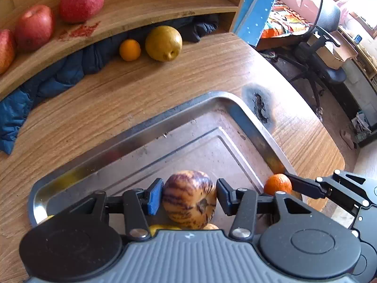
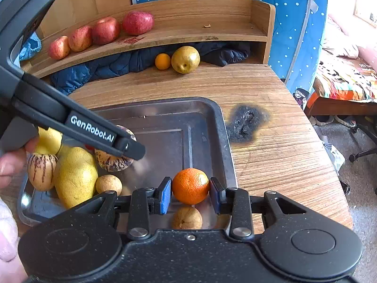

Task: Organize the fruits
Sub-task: 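Lower the pepino melon and orange onto the tray and open both grippers, then move both grippers back toward the remaining orange and pear under the shelf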

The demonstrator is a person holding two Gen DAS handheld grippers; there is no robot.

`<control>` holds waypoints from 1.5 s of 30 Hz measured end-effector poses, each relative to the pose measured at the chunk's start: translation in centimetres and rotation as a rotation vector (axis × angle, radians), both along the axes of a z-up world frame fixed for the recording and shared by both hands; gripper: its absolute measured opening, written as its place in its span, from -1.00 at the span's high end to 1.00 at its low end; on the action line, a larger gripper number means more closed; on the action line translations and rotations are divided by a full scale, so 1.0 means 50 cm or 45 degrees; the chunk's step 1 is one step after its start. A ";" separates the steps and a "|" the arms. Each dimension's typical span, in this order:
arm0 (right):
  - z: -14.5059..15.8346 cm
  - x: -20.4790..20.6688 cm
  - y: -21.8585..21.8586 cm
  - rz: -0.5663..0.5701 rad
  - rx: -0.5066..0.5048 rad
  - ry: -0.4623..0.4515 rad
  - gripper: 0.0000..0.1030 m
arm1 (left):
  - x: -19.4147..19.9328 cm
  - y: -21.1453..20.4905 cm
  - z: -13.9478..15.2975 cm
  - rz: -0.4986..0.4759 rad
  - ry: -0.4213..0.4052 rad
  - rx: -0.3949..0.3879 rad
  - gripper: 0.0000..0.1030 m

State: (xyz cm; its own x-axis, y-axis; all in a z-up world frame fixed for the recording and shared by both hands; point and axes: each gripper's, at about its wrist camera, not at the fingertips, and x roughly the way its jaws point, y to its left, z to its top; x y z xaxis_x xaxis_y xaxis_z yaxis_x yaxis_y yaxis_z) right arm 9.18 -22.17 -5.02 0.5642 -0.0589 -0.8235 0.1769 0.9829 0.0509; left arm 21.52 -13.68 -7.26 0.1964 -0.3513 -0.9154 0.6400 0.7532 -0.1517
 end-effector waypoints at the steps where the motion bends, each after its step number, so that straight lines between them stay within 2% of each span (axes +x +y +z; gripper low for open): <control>1: -0.001 -0.001 -0.002 0.004 0.003 0.001 0.29 | 0.000 0.000 0.000 0.008 -0.001 0.002 -0.13; 5: 0.002 -0.008 -0.005 0.025 0.002 -0.015 0.26 | -0.007 0.002 0.008 0.046 -0.018 0.004 -0.28; 8: 0.007 -0.013 -0.009 0.045 0.004 -0.027 0.20 | -0.013 0.007 0.019 0.085 -0.042 -0.005 -0.52; 15: 0.031 -0.031 -0.012 0.132 0.005 -0.084 -0.45 | -0.026 0.024 0.041 0.207 -0.065 -0.024 -0.86; 19: 0.047 -0.046 -0.022 0.175 0.034 -0.123 -0.80 | -0.039 0.040 0.057 0.293 -0.096 -0.030 -0.95; 21: 0.052 -0.052 -0.025 0.196 0.052 -0.136 -0.89 | -0.048 0.049 0.064 0.338 -0.107 -0.021 -0.98; 33: 0.061 -0.110 -0.018 0.295 0.072 -0.162 -0.98 | -0.134 0.129 0.092 0.572 -0.131 0.039 -0.98; 41: 0.050 -0.138 -0.017 0.284 0.105 -0.133 -0.98 | -0.189 0.196 0.102 0.674 -0.096 0.158 -0.98; 45: 0.046 -0.143 -0.019 0.283 0.120 -0.119 -0.98 | -0.194 0.228 0.090 0.732 -0.036 0.218 -0.99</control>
State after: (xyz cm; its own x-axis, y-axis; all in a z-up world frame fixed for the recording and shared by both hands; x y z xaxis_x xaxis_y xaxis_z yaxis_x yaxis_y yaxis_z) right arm 2.03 -23.14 -2.73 0.6285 0.1497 -0.7632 -0.0527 0.9872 0.1503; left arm 11.84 -2.29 -2.75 0.3366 -0.0294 -0.9412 0.1244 0.9921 0.0135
